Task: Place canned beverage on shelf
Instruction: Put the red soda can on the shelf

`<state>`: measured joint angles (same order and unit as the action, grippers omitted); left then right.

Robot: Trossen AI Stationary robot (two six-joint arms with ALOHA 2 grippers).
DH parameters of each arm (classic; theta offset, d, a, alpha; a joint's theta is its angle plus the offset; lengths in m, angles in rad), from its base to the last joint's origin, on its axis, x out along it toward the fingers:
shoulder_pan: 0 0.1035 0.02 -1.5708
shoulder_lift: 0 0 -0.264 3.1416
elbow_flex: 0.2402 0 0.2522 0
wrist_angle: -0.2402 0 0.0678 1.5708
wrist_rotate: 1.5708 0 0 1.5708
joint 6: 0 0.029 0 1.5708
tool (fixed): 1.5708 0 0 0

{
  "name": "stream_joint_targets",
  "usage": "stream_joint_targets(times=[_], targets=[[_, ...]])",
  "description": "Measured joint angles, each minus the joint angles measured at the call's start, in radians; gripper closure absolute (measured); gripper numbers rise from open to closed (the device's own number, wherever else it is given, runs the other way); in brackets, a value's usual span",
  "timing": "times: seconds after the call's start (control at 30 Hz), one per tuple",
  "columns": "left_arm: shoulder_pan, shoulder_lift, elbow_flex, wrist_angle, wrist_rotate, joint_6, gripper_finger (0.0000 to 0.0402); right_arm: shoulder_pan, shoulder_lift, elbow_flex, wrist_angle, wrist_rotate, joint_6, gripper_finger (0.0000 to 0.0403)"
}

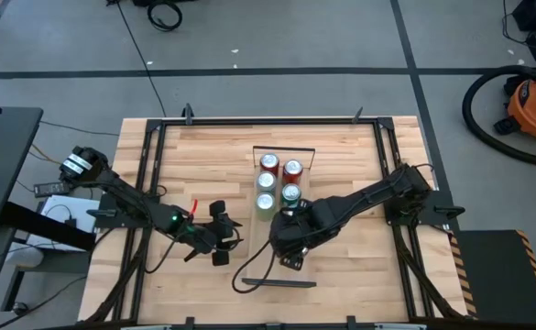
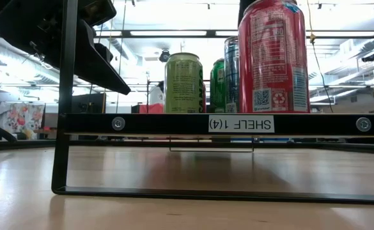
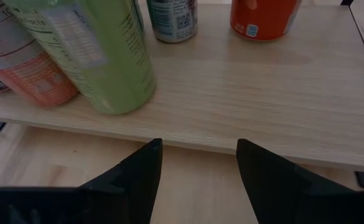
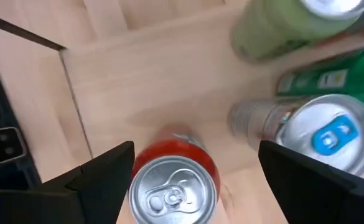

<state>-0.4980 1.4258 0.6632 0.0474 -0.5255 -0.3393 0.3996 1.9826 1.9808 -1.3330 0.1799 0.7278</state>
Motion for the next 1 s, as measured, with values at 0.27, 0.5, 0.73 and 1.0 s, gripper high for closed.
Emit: stream_joint_targets(times=[0.27,0.5,0.73,1.0], targets=[[0.000,0.000,0.000,0.000,0.000,0.000,0.0185,0.058,-0.064,0.000,-0.003,0.022,-0.173,0.0049],[-0.006,0.000,0.000,-0.003,0.000,-0.012,0.0185,0.166,-0.075,-0.034,-0.084,0.131,-0.275,0.0049],[-0.006,0.000,0.000,0.001,0.000,-0.017,0.0185,0.209,-0.103,-0.162,-0.063,0.152,-0.203,0.0054],[-0.006,0.000,0.000,0.001,0.000,-0.018,0.0185,0.211,-0.272,-0.459,0.210,0.165,-0.131,0.0057]])
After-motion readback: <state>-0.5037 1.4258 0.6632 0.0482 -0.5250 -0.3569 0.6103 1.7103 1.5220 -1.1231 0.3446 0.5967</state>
